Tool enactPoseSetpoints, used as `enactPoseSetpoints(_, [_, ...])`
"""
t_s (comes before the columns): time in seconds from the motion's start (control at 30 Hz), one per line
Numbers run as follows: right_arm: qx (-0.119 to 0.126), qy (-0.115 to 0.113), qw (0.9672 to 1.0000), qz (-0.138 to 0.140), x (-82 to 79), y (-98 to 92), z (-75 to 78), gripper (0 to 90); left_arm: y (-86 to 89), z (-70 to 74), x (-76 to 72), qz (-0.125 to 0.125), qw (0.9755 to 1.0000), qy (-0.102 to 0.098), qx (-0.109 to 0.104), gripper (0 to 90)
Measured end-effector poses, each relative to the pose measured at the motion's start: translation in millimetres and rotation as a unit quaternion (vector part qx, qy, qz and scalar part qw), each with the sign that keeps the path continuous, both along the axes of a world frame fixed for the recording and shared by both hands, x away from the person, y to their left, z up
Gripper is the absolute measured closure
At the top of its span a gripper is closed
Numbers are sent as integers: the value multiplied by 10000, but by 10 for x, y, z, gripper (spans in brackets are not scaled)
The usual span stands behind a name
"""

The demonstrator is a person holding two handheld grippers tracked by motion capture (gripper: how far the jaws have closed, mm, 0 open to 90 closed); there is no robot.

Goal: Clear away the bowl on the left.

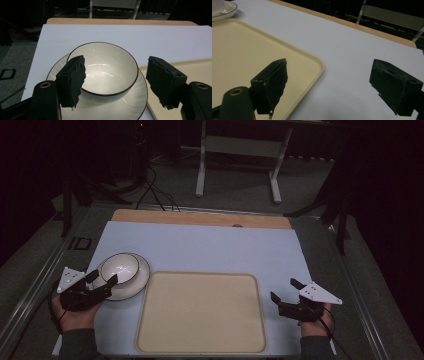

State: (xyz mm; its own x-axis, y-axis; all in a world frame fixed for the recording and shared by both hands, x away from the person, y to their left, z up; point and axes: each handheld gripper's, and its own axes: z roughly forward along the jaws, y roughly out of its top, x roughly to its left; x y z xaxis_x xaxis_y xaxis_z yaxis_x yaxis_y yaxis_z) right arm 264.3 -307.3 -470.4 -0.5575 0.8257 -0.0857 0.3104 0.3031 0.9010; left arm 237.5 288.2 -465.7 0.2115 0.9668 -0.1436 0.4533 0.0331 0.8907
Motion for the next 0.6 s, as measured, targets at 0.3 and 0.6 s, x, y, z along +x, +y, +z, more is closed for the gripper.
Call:
enactPoseSetpoints(0.3, [-18,-97,9999,-19,-6,6,10,143,34,-24,18,65,9999,123,-67,328])
enactPoseSetpoints(0.6, [-113,-144,9998,32,-1,34,10,143,77,-82,133,376,9984,386,-180,349])
